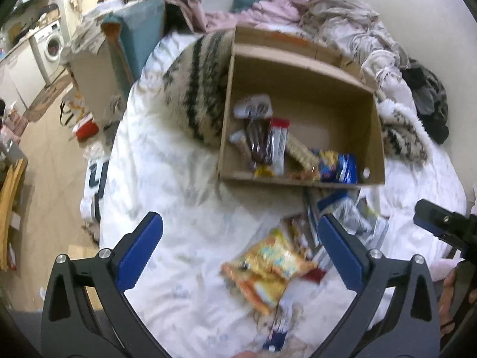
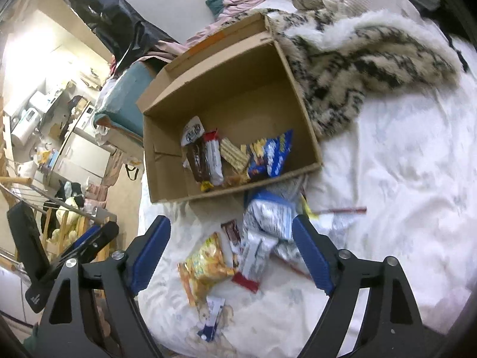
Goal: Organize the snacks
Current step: 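Move the left tool to the pile and grasp the yellow chip bag, then grasp the white-red chip bag with the right tool while the left tool lifts its bag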
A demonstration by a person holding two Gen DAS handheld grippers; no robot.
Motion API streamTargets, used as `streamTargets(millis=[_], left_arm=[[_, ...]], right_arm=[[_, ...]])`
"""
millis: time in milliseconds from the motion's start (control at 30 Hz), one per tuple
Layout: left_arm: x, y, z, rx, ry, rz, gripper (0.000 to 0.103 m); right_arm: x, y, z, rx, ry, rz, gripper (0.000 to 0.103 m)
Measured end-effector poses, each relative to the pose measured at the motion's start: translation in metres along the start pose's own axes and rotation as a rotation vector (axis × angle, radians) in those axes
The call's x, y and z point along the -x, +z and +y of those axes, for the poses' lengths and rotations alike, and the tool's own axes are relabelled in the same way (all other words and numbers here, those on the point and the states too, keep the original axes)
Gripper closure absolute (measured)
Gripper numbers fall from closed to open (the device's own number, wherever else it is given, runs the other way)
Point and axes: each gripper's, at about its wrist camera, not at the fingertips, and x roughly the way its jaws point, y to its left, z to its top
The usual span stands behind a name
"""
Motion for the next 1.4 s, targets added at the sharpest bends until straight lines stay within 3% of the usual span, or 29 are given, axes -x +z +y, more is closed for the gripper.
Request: streamTargets(millis=[167, 300, 500, 633, 767, 833, 967, 1067, 1100, 1167, 1200, 1333, 1400], left_arm=[[-0.006, -0.019, 0.014, 0.055, 0.020, 0.065, 0.000], [-0.013, -0.029, 0.018, 0.070, 0.040, 0.113, 0.000], [-0.048, -0.049, 0.011, 0.070, -0.026, 0.279, 0.000], [-0.083, -0.050, -0.019, -0.087, -0.070, 0.398, 0.000], [-0.099, -0.045, -0.062, -0.411, -0.056, 0.446, 0.000], [-0.104, -0.043, -0.075, -0.525, -0.026, 0.439, 0.000], [-0.125, -0.049, -0.082, -0.598, -0.071, 0.499, 0.000], [-0.142, -0.059, -0.083, -0.627, -0.060, 0.523, 0.000], [-0.146, -0.061, -0.083, -0.620, -0.064, 0.530, 0.002], [-0.149, -0.066, -0.082, -0.599, -0.084, 0.545, 0.020], [-0.148, -0.068, -0.083, -0.606, -0.068, 0.543, 0.034], [-0.127, -0.074, -0.088, -0.631, -0.080, 0.507, 0.048], [-0.115, -0.071, -0.085, -0.598, -0.074, 0.485, 0.048]], right_arm=[[0.005, -0.018, -0.008, -0.050, -0.042, 0.022, 0.017], [-0.001, -0.026, -0.014, -0.106, -0.027, 0.061, 0.017], [-0.008, -0.027, -0.013, -0.122, -0.035, 0.080, 0.017], [-0.010, -0.028, -0.014, -0.126, -0.046, 0.088, 0.017], [-0.008, -0.029, -0.023, -0.140, -0.058, 0.090, 0.017], [-0.009, -0.028, -0.031, -0.168, -0.056, 0.097, 0.017], [-0.010, -0.026, -0.046, -0.242, 0.000, 0.110, 0.017], [-0.010, -0.025, -0.053, -0.265, -0.013, 0.106, 0.017], [-0.010, -0.025, -0.056, -0.276, -0.018, 0.105, 0.017], [-0.011, -0.023, -0.060, -0.296, -0.028, 0.103, 0.017], [-0.011, -0.022, -0.063, -0.302, -0.031, 0.102, 0.017], [-0.017, -0.019, -0.077, -0.363, -0.043, 0.097, 0.017], [-0.024, -0.018, -0.089, -0.409, -0.062, 0.114, 0.017]])
